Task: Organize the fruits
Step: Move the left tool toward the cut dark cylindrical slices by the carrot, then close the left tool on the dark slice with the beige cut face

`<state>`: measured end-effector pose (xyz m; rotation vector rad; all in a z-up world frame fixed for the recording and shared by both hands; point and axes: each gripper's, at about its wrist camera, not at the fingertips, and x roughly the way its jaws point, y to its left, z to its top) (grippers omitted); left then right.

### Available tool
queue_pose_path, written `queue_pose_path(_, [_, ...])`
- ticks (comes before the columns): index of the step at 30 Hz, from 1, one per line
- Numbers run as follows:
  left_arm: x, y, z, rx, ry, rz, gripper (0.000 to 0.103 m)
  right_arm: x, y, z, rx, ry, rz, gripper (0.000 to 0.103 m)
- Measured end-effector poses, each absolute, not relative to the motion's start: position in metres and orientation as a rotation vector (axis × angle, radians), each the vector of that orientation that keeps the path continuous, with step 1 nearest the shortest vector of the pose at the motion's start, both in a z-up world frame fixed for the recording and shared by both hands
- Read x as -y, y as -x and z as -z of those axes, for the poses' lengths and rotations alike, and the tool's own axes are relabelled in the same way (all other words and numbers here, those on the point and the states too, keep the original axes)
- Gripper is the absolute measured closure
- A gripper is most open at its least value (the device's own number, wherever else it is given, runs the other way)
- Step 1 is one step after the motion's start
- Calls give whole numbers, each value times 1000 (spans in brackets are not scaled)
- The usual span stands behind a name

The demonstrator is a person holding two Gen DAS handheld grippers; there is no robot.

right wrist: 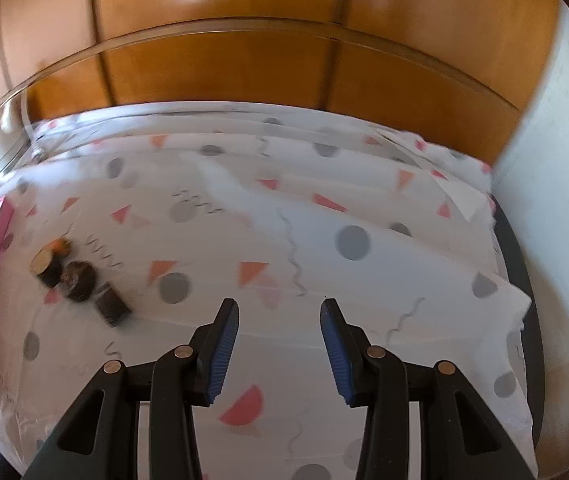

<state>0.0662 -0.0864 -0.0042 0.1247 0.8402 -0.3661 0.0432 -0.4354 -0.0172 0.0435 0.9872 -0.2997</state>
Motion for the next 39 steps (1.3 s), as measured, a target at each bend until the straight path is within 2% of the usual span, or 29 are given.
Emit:
queue_pose_path(18, [123,-97,16,-884,-132,395,28,509,-26,19,-996,-261,572,60])
queue_pose_path(24, [139,-112,26,-913,-129,397,28,544,-6,20,-971,-425,686,60])
queue_pose_path(39, [170,-149,57,-1021,-75,389,31,602,47,13,-805,-720,878,60])
